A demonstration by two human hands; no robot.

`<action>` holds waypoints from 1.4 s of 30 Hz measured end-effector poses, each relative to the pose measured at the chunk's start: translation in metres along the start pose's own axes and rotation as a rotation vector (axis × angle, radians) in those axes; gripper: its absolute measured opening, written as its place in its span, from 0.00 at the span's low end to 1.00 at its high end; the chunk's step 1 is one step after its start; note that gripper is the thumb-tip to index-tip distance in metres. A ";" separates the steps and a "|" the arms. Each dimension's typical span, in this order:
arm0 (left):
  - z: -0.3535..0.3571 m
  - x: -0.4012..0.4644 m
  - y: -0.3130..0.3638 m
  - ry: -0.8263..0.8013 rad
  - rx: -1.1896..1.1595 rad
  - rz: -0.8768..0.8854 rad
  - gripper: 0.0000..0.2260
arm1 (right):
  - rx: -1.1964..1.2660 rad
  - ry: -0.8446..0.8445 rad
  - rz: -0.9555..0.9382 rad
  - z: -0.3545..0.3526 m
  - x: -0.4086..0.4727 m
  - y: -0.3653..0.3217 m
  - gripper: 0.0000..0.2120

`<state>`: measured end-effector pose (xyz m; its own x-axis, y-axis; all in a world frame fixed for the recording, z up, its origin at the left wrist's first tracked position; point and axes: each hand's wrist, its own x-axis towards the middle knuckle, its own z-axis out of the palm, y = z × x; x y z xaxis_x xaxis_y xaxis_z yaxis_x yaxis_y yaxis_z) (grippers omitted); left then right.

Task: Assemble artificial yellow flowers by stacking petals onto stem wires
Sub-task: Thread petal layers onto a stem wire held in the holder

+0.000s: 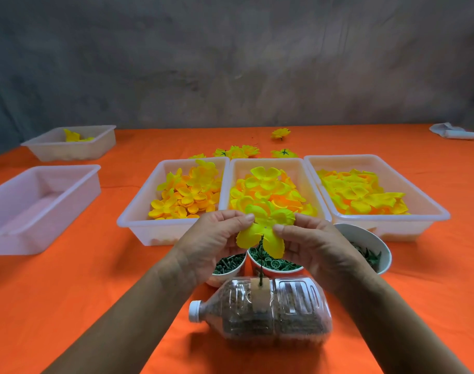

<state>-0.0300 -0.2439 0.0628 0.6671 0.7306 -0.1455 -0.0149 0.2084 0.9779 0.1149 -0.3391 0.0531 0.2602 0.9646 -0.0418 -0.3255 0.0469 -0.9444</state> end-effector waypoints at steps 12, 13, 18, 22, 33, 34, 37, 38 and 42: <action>0.006 0.000 0.004 0.097 -0.152 -0.179 0.07 | -0.986 0.121 -0.748 -0.002 -0.008 0.004 0.19; 0.008 -0.001 0.004 0.082 -0.146 -0.191 0.08 | -0.993 0.135 -0.766 -0.001 -0.006 0.005 0.13; 0.008 0.001 0.003 0.098 -0.036 -0.200 0.15 | -0.624 0.165 -0.573 0.003 0.001 0.002 0.05; 0.003 -0.001 -0.001 0.192 0.047 -0.067 0.10 | -0.428 0.203 -0.353 -0.001 0.006 0.006 0.11; 0.003 -0.029 -0.029 0.273 0.352 0.302 0.07 | -0.269 0.244 -0.003 0.000 0.002 0.010 0.01; 0.004 -0.031 -0.033 0.250 0.362 0.298 0.07 | -0.260 0.237 0.002 0.000 0.001 0.011 0.02; 0.009 -0.036 -0.041 0.193 0.348 0.272 0.07 | -0.255 0.207 0.002 0.001 -0.005 0.014 0.03; 0.010 -0.037 -0.043 0.194 0.350 0.264 0.08 | -0.257 0.202 -0.002 0.001 -0.008 0.015 0.03; 0.016 -0.039 -0.046 0.201 0.316 0.260 0.04 | -0.231 0.204 -0.003 0.004 -0.016 0.017 0.12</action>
<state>-0.0437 -0.2925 0.0256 0.5126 0.8509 0.1154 0.0859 -0.1845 0.9791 0.1018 -0.3527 0.0391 0.4458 0.8914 -0.0814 -0.1151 -0.0331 -0.9928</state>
